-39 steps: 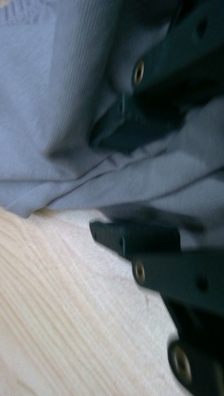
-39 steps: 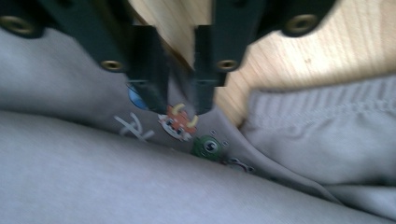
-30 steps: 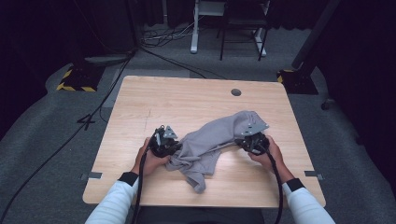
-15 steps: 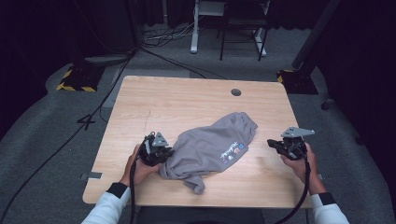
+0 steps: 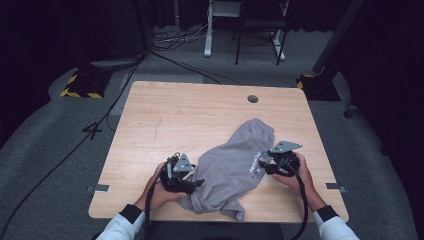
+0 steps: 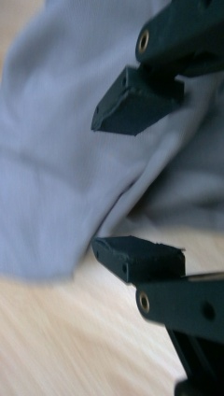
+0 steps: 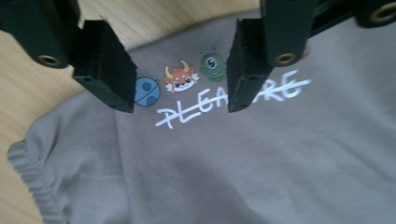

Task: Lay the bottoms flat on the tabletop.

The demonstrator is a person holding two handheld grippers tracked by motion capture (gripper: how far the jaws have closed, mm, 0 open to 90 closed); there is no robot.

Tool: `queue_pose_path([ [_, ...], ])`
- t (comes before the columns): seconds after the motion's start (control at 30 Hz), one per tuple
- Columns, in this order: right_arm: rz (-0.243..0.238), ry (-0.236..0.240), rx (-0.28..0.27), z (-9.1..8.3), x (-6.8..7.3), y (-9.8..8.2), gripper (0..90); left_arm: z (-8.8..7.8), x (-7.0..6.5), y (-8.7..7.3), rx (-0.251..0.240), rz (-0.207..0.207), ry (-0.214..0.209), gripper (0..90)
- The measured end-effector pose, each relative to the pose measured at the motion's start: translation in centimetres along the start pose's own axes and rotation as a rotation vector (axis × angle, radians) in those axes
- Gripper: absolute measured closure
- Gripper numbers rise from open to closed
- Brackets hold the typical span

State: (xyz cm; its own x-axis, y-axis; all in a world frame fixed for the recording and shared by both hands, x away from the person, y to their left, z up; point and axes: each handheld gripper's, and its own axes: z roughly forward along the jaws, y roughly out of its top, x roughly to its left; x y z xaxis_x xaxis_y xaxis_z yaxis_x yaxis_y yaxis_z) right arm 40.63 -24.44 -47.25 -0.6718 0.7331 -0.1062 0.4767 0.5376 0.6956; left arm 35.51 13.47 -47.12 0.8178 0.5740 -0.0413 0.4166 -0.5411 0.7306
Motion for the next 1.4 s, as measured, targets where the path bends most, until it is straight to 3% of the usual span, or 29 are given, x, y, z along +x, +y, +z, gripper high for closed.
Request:
queue_pose_path([
  [0.03, 0.027, -0.022, 0.013, 0.4, -0.3, -0.1, 39.3, 0.0, 0.7, -0.2, 0.005, -0.014, 0.024, 34.7],
  [0.1, 0.075, -0.027, 0.032, 1.1, -1.2, -0.3, 37.3, 0.1, 2.0, -0.5, -0.001, -0.069, 0.017, 33.3],
  [0.17, 0.094, -0.061, 0.071, 1.7, -1.8, -0.4, 38.1, 0.5, 2.8, -0.7, 0.017, -0.078, 0.048, 33.8],
  [0.23, 0.107, -0.048, 0.07, 1.8, -2.1, -0.6, 41.4, 0.8, 3.2, -0.7, 0.016, -0.099, 0.033, 34.2],
  [0.3, 0.098, -0.056, 0.075, 1.7, -2.2, -0.6, 46.0, 1.1, 3.2, -0.5, 0.031, -0.077, 0.07, 34.3],
  [0.37, 0.087, -0.069, 0.089, 1.4, -2.5, -0.7, 48.4, 1.2, 3.3, -0.4, 0.016, -0.089, 0.054, 34.1],
  [0.43, 0.093, -0.116, 0.108, 1.0, -3.3, -1.0, 48.9, 1.3, 3.5, -0.5, 0.015, -0.096, 0.071, 34.0],
  [0.57, 0.174, -0.182, 0.119, 0.5, -5.7, -2.0, 50.5, 1.1, 3.7, -0.9, 0.041, -0.108, 0.063, 30.5],
  [0.67, 0.188, -0.157, 0.108, 0.3, -6.2, -2.2, 44.5, 0.8, 3.4, -1.2, 0.068, -0.097, -0.003, 25.9],
  [0.8, 0.188, -0.057, -0.003, -0.2, -4.9, -1.1, 38.2, 1.2, 2.0, -1.7, 0.107, -0.072, -0.064, 24.6],
  [0.83, 0.172, -0.013, -0.028, -0.3, -4.2, -0.6, 37.1, 1.3, 1.7, -1.7, 0.112, -0.057, -0.07, 24.5],
  [0.93, 0.101, -0.015, 0.003, 0.5, -2.6, 0.1, 34.4, 1.6, 0.6, -1.5, 0.117, -0.024, -0.069, 24.0],
  [1.03, 0.089, -0.034, 0.049, 1.7, -2.3, 0.2, 34.8, 2.0, -0.4, -1.3, 0.125, 0.008, -0.057, 22.7],
  [1.1, 0.109, -0.023, 0.064, 2.3, -2.5, 0.1, 37.5, 2.3, -1.0, -1.0, 0.122, 0.002, -0.044, 22.8],
  [1.13, 0.112, -0.035, 0.077, 2.5, -2.6, 0.0, 39.2, 2.5, -1.4, -0.9, 0.12, 0.017, -0.037, 24.6],
  [1.17, 0.123, -0.019, 0.065, 2.6, -2.7, 0.0, 45.1, 2.7, -1.8, -0.7, 0.115, 0.026, -0.019, 28.4],
  [1.2, 0.125, -0.002, 0.062, 2.5, -2.7, 0.0, 49.9, 2.8, -2.0, -0.5, 0.102, 0.02, -0.026, 33.9],
  [1.3, 0.087, 0.009, 0.065, 2.5, -2.3, 0.2, 66.1, 3.2, -2.2, -0.3, 0.071, 0.035, -0.062, 60.7],
  [1.4, 0.066, 0.01, 0.066, 2.5, -2.0, 0.4, 81.9, 3.4, -1.8, -0.3, 0.06, 0.031, -0.094, 79.8],
])
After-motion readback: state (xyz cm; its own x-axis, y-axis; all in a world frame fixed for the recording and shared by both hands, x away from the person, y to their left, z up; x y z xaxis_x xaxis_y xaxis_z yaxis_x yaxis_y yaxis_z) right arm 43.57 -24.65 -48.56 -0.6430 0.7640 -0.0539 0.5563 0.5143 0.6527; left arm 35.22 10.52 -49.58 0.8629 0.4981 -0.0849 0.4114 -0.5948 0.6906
